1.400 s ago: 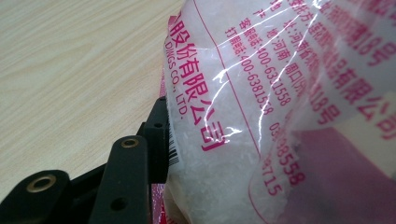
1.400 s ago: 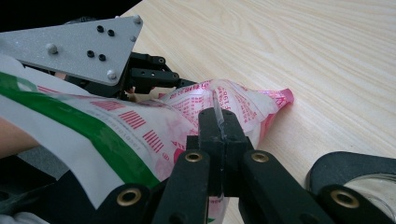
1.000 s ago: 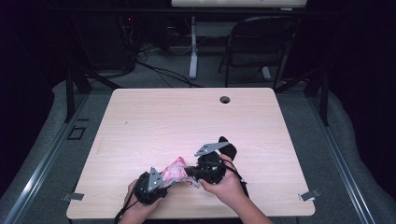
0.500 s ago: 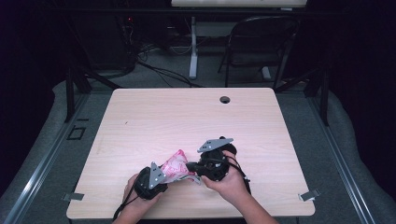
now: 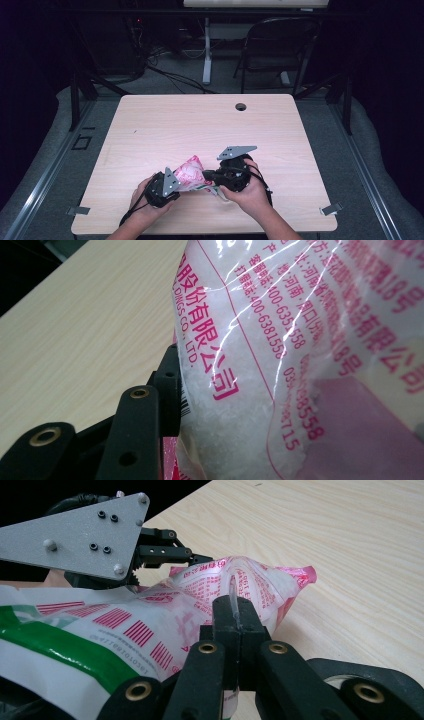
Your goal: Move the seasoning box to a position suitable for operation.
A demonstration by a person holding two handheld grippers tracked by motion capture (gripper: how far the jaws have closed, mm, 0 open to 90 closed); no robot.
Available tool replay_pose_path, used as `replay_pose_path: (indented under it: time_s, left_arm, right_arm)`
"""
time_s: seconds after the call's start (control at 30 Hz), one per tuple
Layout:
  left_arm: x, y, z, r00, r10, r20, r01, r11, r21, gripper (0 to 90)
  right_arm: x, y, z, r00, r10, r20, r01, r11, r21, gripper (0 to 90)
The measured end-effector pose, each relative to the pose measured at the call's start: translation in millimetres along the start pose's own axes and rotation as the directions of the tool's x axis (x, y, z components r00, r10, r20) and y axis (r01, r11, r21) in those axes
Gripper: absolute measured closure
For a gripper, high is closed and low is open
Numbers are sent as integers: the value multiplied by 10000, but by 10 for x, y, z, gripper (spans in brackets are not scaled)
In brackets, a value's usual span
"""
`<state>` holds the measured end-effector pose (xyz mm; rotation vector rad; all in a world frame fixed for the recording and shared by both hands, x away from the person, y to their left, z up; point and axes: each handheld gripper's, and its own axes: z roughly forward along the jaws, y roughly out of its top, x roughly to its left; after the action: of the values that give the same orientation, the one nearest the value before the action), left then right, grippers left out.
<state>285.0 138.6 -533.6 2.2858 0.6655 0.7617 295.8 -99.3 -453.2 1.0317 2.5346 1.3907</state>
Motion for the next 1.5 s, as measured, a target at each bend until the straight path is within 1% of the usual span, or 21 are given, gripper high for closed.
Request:
replay_pose_path:
  time_s: [0.03, 0.1, 0.2, 0.4, 0.47, 0.5, 0.6, 0.7, 0.77, 0.83, 0.9, 1.1, 1.17, 1.2, 1.37, 1.5]
  left_arm:
    - [1, 15, 1, 9999, 34, -110, -34, 10000, -50, 565]
    - [25, 52, -13, 9996, 264, -81, -264, 9996, 75, 566]
    - [42, 93, -21, 9988, 482, -122, -481, 9988, 110, 566]
    - [69, 163, -30, 9945, 1024, -235, -1017, 9944, 298, 568]
    - [76, 185, -29, 9932, 1135, -264, -1128, 9932, 290, 569]
    - [82, 198, -31, 9916, 1258, -316, -1248, 9917, 317, 569]
    - [90, 229, -31, 9890, 1426, -400, -1413, 9894, 335, 570]
    - [99, 257, -29, 9844, 1674, -537, -1656, 9856, 353, 571]
    - [98, 271, -29, 9833, 1731, -565, -1710, 9845, 402, 571]
    - [100, 286, -29, 9795, 1905, -658, -1883, 9814, 383, 572]
    - [97, 298, -34, 9780, 1957, -728, -1931, 9803, 424, 573]
    - [107, 335, -28, 9683, 2303, -971, -2269, 9729, 446, 575]
    - [105, 344, -18, 9668, 2346, -1015, -2311, 9719, 458, 576]
    - [105, 353, -11, 9638, 2439, -1079, -2398, 9695, 498, 576]
    - [112, 403, 19, 9568, 2605, -1290, -2561, 9654, 499, 578]
    - [119, 439, 37, 9536, 2691, -1348, -2647, 9630, 497, 579]
  right_arm:
    - [-2, 4, -11, 10000, 3, 4, -3, 10000, 2, 900]
    - [-8, 11, -28, 10000, -44, -21, 44, 10000, -27, 900]
    - [-12, 17, -48, 10000, 2, -23, -2, 9999, -109, 900]
    - [-23, 19, -72, 10000, 57, 31, -56, 9997, -226, 900]
    - [-28, 22, -83, 10000, 36, 51, -34, 9997, -256, 900]
    - [-32, 24, -91, 10000, 14, 59, -12, 9997, -242, 900]
    - [-40, 28, -106, 10000, 25, 74, -23, 9995, -316, 900]
    - [-52, 32, -119, 10000, 42, 90, -39, 9994, -353, 900]
    - [-56, 33, -124, 9999, 58, 100, -55, 9993, -359, 900]
    - [-62, 33, -133, 9999, 99, 121, -94, 9991, -414, 900]
    - [-68, 33, -141, 9999, 130, 114, -124, 9988, -470, 900]
    - [-86, 41, -154, 9998, 158, 125, -151, 9983, -566, 900]
    - [-93, 43, -157, 9997, 166, 153, -158, 9983, -556, 900]
    - [-98, 44, -157, 9997, 155, 169, -146, 9984, -544, 900]
    - [-133, 51, -172, 9995, 214, 249, -199, 9981, -591, 900]
    - [-162, 65, -192, 9992, 269, 301, -248, 9973, -693, 900]
